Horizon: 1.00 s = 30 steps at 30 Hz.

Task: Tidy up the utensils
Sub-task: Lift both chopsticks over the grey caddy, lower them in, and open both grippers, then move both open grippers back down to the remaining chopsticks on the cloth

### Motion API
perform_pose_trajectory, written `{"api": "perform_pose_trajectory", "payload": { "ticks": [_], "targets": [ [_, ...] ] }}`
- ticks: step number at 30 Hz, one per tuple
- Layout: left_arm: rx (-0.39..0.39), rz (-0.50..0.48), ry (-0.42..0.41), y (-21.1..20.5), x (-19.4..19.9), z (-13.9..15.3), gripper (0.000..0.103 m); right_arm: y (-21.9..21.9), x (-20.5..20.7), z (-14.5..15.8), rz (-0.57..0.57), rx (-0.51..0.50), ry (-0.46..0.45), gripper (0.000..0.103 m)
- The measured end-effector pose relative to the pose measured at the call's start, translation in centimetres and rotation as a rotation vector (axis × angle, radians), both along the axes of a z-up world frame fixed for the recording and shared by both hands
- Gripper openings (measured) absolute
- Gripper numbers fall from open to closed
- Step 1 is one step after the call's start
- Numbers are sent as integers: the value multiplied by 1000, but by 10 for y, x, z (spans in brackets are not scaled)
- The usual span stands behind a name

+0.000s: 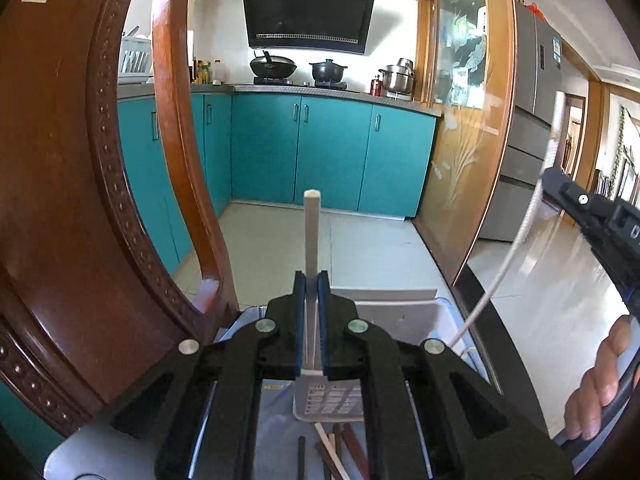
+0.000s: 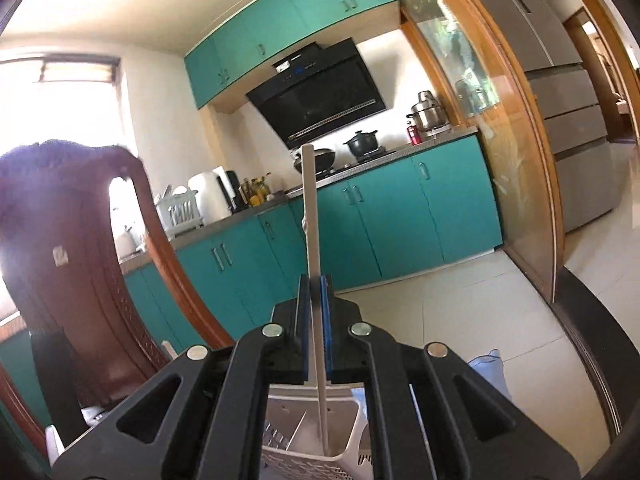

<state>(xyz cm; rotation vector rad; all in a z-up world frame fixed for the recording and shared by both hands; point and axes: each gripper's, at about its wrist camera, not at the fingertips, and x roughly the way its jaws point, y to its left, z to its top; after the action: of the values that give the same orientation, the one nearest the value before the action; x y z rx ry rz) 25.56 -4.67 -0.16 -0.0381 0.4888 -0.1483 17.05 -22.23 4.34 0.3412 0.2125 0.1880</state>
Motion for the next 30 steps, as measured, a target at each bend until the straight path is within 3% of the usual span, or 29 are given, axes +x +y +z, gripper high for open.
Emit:
{"api": "perform_pose_trajectory", "payload": {
  "ticks": [7,11,13,15,20,24,27,30],
  "targets": [
    [33,1,16,5,-13,-19,7,20,-7,-31,57,-96,81,6],
    [34,0,5,9,-22,-20,7,27,-21,-37,75,-148,82,7],
    [18,-1,-8,14,-27,-19,7,26,-30,-38,86,-151,79,15],
    [-2,-1,-24,20,-33,-16,12,23,-41,-40,101,-137,80,29],
    [-52,2,-30,36,-50,-19,22,26,-68,-54,134,-156,108,44],
    [-43,21,-6,43,-59,-31,29,47,-77,-90,172,-260,247,47],
    [-6,42,33,45,-62,-45,32,71,-67,-129,234,-348,452,48],
    [11,54,76,47,-61,-57,34,94,-60,-161,293,-432,596,48]
  ]
}}
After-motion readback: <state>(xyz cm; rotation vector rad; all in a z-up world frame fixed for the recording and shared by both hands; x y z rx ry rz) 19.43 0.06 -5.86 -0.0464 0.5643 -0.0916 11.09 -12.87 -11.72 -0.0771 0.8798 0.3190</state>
